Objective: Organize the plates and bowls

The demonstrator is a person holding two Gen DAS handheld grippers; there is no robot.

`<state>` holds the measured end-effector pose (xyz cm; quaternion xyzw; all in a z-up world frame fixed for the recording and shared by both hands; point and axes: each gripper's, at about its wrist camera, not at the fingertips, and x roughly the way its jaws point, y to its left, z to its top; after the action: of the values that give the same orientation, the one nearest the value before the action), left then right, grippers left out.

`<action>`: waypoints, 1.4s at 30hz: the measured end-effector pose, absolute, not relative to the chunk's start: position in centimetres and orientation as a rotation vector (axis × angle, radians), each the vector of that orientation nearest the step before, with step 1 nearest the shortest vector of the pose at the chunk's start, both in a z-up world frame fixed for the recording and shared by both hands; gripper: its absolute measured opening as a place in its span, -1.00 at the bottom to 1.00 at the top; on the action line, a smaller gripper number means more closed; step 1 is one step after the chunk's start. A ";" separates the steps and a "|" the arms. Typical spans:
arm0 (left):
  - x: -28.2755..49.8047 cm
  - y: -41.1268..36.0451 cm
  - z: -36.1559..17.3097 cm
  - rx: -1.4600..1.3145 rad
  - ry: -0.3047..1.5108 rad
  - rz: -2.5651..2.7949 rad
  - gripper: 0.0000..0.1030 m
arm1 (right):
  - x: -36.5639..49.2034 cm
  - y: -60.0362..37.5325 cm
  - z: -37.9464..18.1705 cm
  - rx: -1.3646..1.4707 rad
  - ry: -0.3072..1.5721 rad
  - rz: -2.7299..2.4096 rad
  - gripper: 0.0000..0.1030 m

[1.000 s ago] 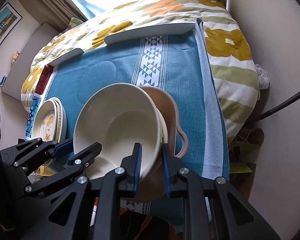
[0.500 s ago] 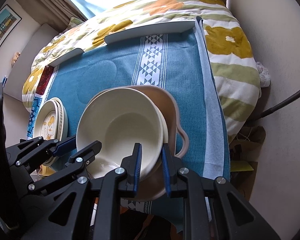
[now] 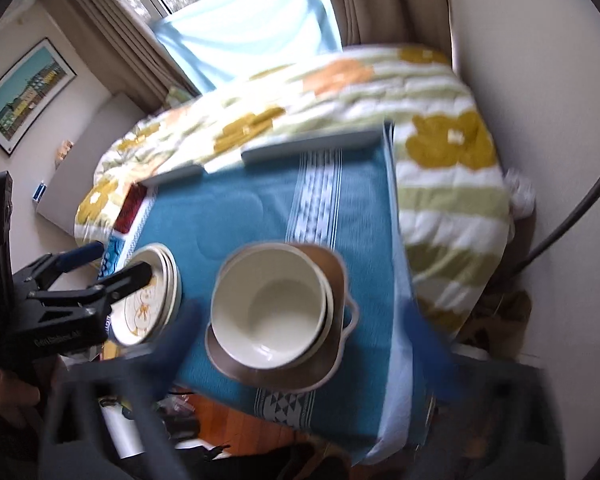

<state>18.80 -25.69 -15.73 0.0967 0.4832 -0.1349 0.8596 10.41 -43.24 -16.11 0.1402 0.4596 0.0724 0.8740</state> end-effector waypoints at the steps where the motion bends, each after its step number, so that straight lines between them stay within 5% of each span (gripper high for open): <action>1: 18.8 -25.4 -15.5 0.207 1.018 -0.290 0.92 | 10.1 -43.1 -15.7 0.268 0.934 0.154 0.99; 9: 17.7 -24.4 -16.6 0.250 1.067 -0.344 0.92 | 10.2 -41.9 -16.5 0.048 1.060 0.159 1.00; 19: 18.2 -25.9 -23.9 0.309 1.292 -0.449 0.90 | 11.8 -42.0 -22.7 -0.073 1.302 0.142 0.98; 27: 19.5 -27.2 -28.2 0.362 1.405 -0.477 0.76 | 13.9 -40.8 -26.4 -0.151 1.453 0.186 0.58; 31: 20.1 -27.9 -29.6 0.383 1.450 -0.490 0.48 | 14.8 -40.2 -27.7 -0.186 1.496 0.221 0.35; 36: 20.1 -28.7 -30.7 0.386 1.465 -0.517 0.15 | 15.3 -40.1 -28.9 -0.130 1.499 0.261 -0.23; 42: 20.3 -29.8 -32.2 0.377 1.445 -0.541 -0.41 | 15.4 -40.4 -30.0 -0.026 1.457 0.291 -0.46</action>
<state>20.33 -29.82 -32.18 0.1694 0.6489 -0.2428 0.7010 15.38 -40.36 -30.00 -0.0120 0.6632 0.1325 0.7366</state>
